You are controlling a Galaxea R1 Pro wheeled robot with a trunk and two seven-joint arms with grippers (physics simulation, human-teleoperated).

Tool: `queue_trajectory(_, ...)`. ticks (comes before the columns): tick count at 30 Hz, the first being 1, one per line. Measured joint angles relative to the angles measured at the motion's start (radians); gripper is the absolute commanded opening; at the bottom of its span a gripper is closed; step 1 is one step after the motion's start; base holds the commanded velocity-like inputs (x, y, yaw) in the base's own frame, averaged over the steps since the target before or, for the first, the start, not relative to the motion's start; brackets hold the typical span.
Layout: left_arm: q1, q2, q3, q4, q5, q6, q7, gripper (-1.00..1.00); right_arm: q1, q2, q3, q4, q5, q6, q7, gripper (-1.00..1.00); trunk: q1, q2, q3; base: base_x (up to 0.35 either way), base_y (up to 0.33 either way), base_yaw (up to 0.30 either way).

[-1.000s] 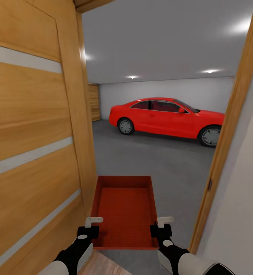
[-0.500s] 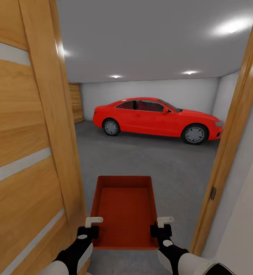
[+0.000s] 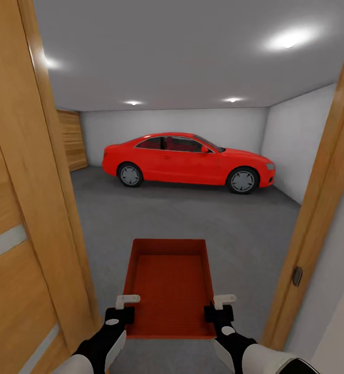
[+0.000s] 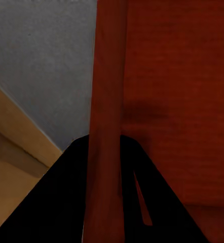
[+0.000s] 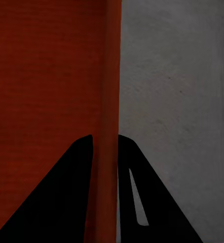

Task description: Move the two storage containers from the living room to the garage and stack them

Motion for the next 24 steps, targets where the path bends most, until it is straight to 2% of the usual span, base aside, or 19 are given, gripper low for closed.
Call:
queue_trajectory(4,0.0,0.0,0.0,0.0,0.0,0.0,0.0,-1.0,0.0,0.0,0.0,0.0,0.0,0.0,0.0,-1.0,0.0,0.0,0.0,0.298,0.185,-0.247)
queue_trajectory(11,0.0,0.0,-0.004,-0.004,0.003,0.0,0.003,-1.0,0.0,-0.001,0.002,-0.004,-0.002,0.0,0.0,-1.0,0.0,0.0,0.0,0.091,0.057,-0.04)
queue_trajectory(17,0.0,0.0,-0.006,-0.004,0.006,0.0,0.004,-1.0,0.0,-0.002,0.061,-0.006,-0.066,0.003,0.001,-1.0,0.001,0.0,0.0,0.003,0.002,-0.001)
queue_trajectory(20,0.0,0.0,-0.006,-0.004,0.006,0.0,0.004,-1.0,0.0,-0.002,0.064,-0.006,-0.07,0.003,0.001,-1.0,0.001,0.0,0.0,0.037,0.0,0.0)
queue_trajectory(24,0.0,0.0,-0.007,-0.003,0.006,0.001,0.004,-1.0,0.0,-0.001,0.063,-0.003,-0.069,0.002,0.001,-1.0,0.0,0.0,0.0,0.272,0.0,0.0)
